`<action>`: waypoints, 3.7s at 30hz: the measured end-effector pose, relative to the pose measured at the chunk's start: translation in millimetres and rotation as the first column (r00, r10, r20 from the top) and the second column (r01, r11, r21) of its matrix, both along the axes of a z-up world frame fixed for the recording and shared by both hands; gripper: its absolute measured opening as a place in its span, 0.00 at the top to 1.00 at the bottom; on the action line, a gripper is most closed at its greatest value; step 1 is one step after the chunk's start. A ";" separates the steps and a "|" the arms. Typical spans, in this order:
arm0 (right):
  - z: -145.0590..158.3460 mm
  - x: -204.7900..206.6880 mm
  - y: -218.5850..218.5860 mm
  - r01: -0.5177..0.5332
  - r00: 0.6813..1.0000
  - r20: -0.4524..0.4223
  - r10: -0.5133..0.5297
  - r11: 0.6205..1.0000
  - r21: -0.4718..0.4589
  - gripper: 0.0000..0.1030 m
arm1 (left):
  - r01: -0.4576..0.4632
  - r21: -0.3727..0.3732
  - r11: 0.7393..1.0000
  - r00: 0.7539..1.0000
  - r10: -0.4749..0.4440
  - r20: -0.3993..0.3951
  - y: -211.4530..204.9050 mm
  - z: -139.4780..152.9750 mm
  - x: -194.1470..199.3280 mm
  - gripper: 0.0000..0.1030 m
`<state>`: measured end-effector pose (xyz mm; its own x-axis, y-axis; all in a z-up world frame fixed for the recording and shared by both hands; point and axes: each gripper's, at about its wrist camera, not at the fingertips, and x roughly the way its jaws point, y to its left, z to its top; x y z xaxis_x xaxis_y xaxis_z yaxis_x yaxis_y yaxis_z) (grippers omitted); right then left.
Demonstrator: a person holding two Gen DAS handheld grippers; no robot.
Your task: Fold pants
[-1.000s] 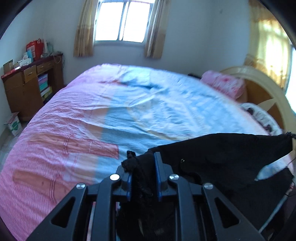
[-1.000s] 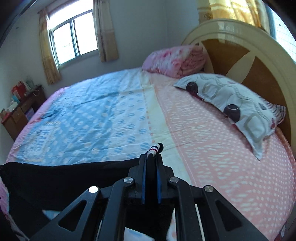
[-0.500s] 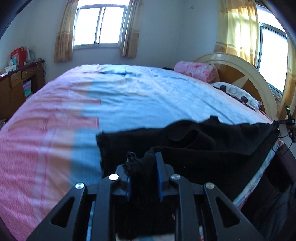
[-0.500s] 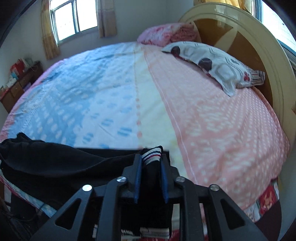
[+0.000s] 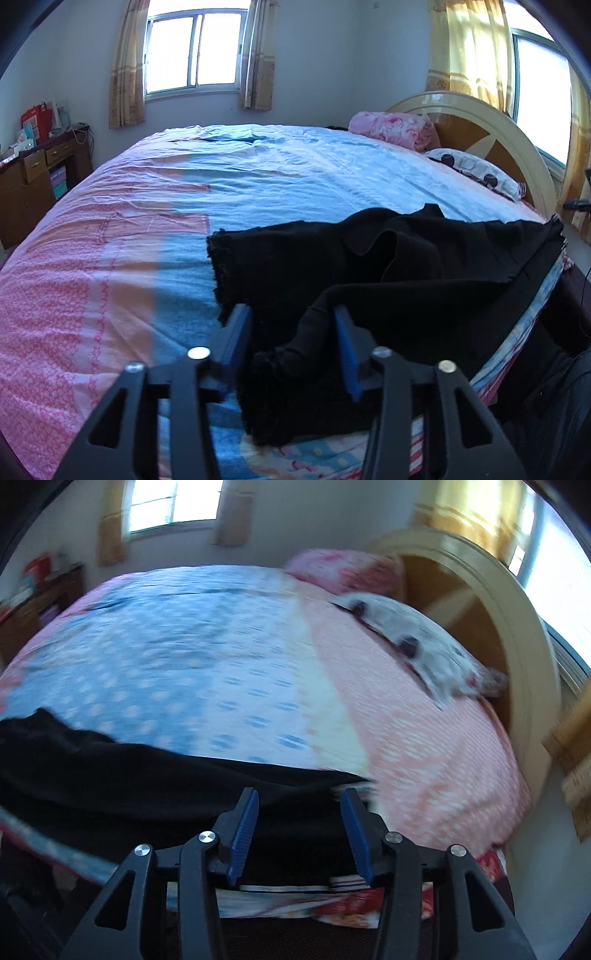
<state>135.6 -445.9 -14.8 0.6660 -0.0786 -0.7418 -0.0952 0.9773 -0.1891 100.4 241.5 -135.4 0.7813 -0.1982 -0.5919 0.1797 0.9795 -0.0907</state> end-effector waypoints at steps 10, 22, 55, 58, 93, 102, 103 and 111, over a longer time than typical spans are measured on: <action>-76.9 -5.9 215.7 -0.498 0.856 -0.119 0.503 0.864 0.072 0.43 | 0.066 0.175 0.982 0.998 -0.061 -0.034 -20.9 -17.2 -21.9 0.37; -145.7 -8.7 322.4 -0.674 0.737 -0.148 0.660 0.735 -0.074 0.43 | 0.060 0.224 0.973 0.997 -0.068 0.027 -21.1 5.4 -24.3 0.44; -156.6 -33.3 324.9 -0.725 0.670 -0.250 0.699 0.688 -0.020 0.98 | 0.112 0.138 0.984 0.993 -0.106 -0.049 6.4 -21.1 -7.5 0.57; -168.7 -34.9 333.6 -0.731 0.660 -0.281 0.697 0.681 -0.030 0.98 | 0.108 0.136 0.985 0.994 -0.104 -0.041 7.8 -20.7 -13.9 0.57; -89.1 149.4 340.6 -0.401 0.816 -0.104 0.569 0.686 0.607 0.55 | -0.108 0.063 0.992 0.986 0.099 0.131 15.9 29.7 -27.9 0.00; -147.5 206.5 367.9 -0.184 0.791 -0.306 0.530 0.683 0.707 0.91 | -0.026 0.070 0.997 0.998 0.021 0.067 -22.7 5.0 27.8 0.00; -149.4 208.4 367.4 -0.182 0.793 -0.298 0.531 0.673 0.717 0.92 | -0.024 0.072 0.997 0.998 0.019 0.058 -24.9 3.0 30.4 0.00; -155.6 217.6 380.2 -0.239 0.830 -0.248 0.499 0.722 0.650 0.94 | -0.031 0.088 0.996 0.999 0.034 -0.039 -32.1 -17.2 37.8 0.00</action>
<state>353.3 -65.7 -170.3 0.1985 0.6314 -0.7496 -0.4080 0.7486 0.5226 138.2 209.4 -152.6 0.7618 -0.1192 -0.6368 0.1455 0.9893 -0.0110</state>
